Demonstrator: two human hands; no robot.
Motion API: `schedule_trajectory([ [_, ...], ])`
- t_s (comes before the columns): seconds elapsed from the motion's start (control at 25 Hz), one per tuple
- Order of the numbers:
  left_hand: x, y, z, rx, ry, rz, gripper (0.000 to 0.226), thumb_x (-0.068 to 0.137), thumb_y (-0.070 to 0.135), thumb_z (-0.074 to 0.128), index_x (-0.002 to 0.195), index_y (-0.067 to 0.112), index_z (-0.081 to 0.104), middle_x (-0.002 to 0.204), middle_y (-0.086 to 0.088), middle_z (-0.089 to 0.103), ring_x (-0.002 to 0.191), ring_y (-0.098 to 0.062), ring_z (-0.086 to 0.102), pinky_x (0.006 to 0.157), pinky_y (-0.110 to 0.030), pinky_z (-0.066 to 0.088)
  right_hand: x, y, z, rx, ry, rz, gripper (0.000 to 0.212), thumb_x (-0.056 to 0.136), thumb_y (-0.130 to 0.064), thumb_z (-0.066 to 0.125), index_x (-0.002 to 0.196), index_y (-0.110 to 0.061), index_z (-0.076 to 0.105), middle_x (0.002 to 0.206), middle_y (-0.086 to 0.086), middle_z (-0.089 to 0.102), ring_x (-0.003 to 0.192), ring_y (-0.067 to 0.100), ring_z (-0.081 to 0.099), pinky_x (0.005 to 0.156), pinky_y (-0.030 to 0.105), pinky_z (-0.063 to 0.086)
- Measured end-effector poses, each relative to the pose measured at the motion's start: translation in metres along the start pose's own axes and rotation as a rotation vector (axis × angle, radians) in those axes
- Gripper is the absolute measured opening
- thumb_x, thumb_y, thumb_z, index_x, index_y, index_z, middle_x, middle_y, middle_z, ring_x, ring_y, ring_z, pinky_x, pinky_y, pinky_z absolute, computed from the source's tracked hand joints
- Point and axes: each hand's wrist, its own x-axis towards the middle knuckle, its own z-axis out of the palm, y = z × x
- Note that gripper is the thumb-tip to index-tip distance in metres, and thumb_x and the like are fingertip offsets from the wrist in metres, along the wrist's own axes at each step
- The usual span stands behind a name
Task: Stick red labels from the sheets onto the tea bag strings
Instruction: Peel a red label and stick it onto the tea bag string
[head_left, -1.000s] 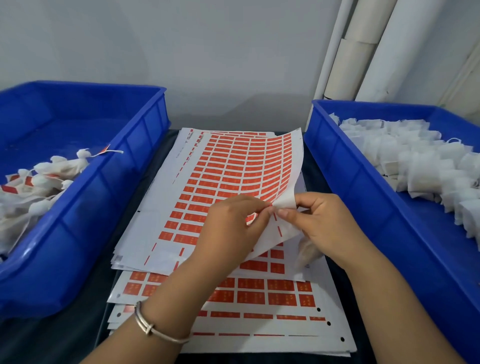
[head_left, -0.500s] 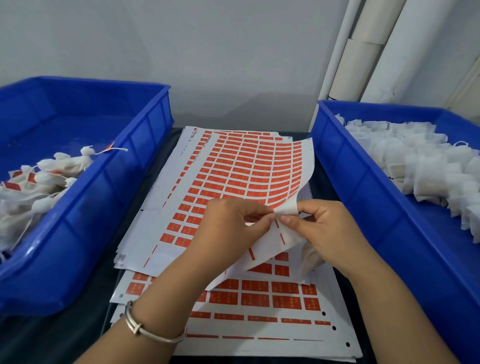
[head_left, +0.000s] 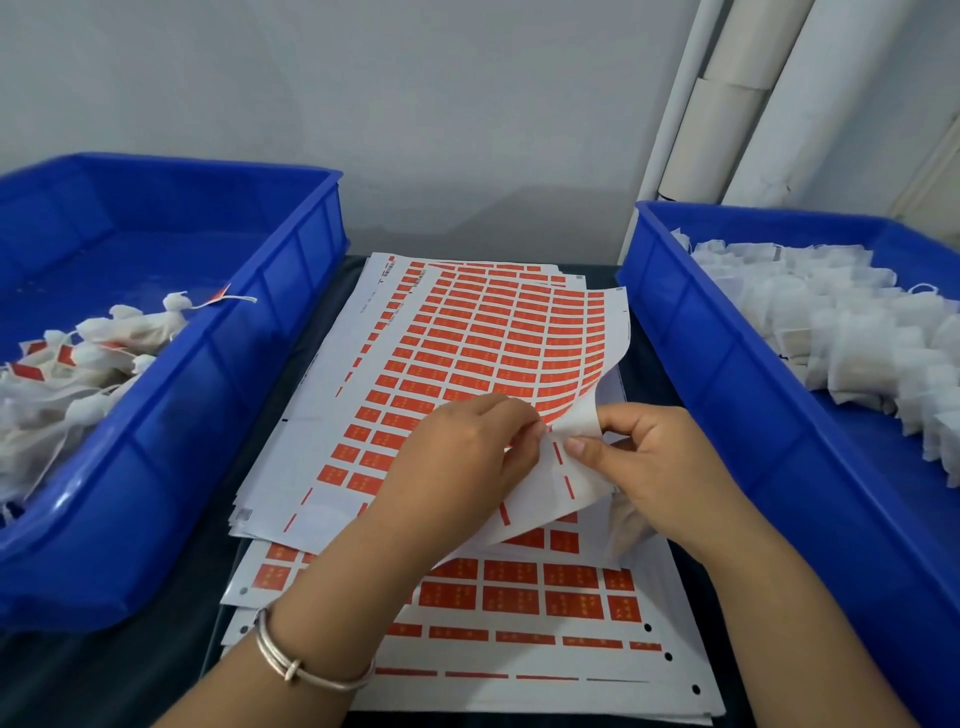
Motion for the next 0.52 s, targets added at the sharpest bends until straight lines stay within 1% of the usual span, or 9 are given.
schedule_trajectory([
  [0.04, 0.0, 0.0, 0.002, -0.045, -0.017, -0.068, 0.018, 0.091, 0.036, 0.054, 0.103, 0.026, 0.063, 0.093, 0.013, 0.062, 0.077, -0.005, 0.059, 0.062, -0.002, 0.03, -0.001, 0.0, -0.001, 0.008, 0.0, 0.013, 0.017, 0.085, -0.026, 0.064, 0.081, -0.043, 0.063, 0.078, -0.027, 0.068, 0.078, 0.001, 0.067, 0.063, 0.019, 0.053],
  [0.12, 0.001, -0.001, 0.004, -0.112, -0.073, -0.194, 0.009, 0.094, 0.041, 0.047, 0.098, 0.035, 0.053, 0.089, 0.023, 0.049, 0.072, 0.001, 0.052, 0.06, -0.004, 0.034, -0.003, 0.0, -0.002, 0.023, -0.005, 0.032, 0.015, 0.085, -0.027, 0.064, 0.081, -0.041, 0.064, 0.079, -0.029, 0.068, 0.077, -0.002, 0.067, 0.058, 0.016, 0.053],
  [0.16, 0.003, 0.0, 0.004, -0.16, -0.099, -0.259, 0.005, 0.094, 0.039, 0.046, 0.092, 0.037, 0.049, 0.085, 0.024, 0.049, 0.07, 0.002, 0.051, 0.058, -0.006, 0.035, -0.004, 0.002, -0.002, 0.031, -0.006, 0.04, 0.014, 0.085, -0.027, 0.064, 0.082, -0.04, 0.064, 0.08, -0.028, 0.068, 0.077, -0.003, 0.067, 0.057, 0.014, 0.052],
  [0.24, 0.006, 0.001, 0.003, -0.295, -0.098, -0.418, 0.015, 0.096, 0.035, 0.045, 0.082, 0.038, 0.047, 0.079, 0.022, 0.053, 0.068, 0.0, 0.055, 0.053, -0.007, 0.037, -0.006, 0.005, -0.004, 0.035, -0.001, 0.061, 0.01, 0.084, -0.028, 0.064, 0.083, -0.037, 0.066, 0.08, -0.027, 0.069, 0.078, -0.005, 0.066, 0.058, 0.014, 0.053],
  [0.32, 0.009, 0.001, 0.0, -0.437, -0.041, -0.613, 0.018, 0.097, 0.035, 0.043, 0.079, 0.036, 0.05, 0.076, 0.019, 0.056, 0.064, -0.004, 0.058, 0.048, -0.007, 0.039, -0.007, 0.01, -0.005, 0.029, 0.004, 0.079, 0.005, 0.083, -0.029, 0.064, 0.082, -0.034, 0.067, 0.08, -0.027, 0.069, 0.079, -0.006, 0.066, 0.06, 0.017, 0.053],
  [0.4, 0.01, -0.002, -0.001, -0.641, 0.033, -0.815, 0.021, 0.097, 0.036, 0.043, 0.078, 0.035, 0.052, 0.075, 0.019, 0.058, 0.062, -0.004, 0.061, 0.046, -0.01, 0.043, -0.008, 0.014, -0.007, 0.027, 0.005, 0.093, 0.004, 0.083, -0.03, 0.065, 0.082, -0.033, 0.067, 0.08, -0.028, 0.069, 0.078, -0.006, 0.066, 0.057, 0.015, 0.052],
  [0.48, 0.008, -0.007, 0.002, -0.878, 0.127, -0.957, 0.021, 0.096, 0.034, 0.046, 0.076, 0.034, 0.053, 0.075, 0.02, 0.06, 0.068, -0.006, 0.064, 0.053, -0.018, 0.051, -0.009, 0.017, -0.01, 0.016, 0.026, 0.118, 0.004, 0.083, -0.029, 0.066, 0.082, -0.033, 0.068, 0.079, -0.026, 0.069, 0.077, -0.006, 0.066, 0.052, 0.013, 0.051],
  [0.52, 0.006, -0.01, 0.006, -0.921, 0.136, -0.993, 0.02, 0.096, 0.033, 0.047, 0.077, 0.033, 0.054, 0.077, 0.019, 0.061, 0.072, -0.008, 0.065, 0.058, -0.021, 0.054, -0.009, 0.019, -0.012, -0.024, 0.058, 0.141, 0.004, 0.083, -0.03, 0.067, 0.079, -0.031, 0.068, 0.076, -0.025, 0.07, 0.074, -0.007, 0.066, 0.051, 0.013, 0.049],
])
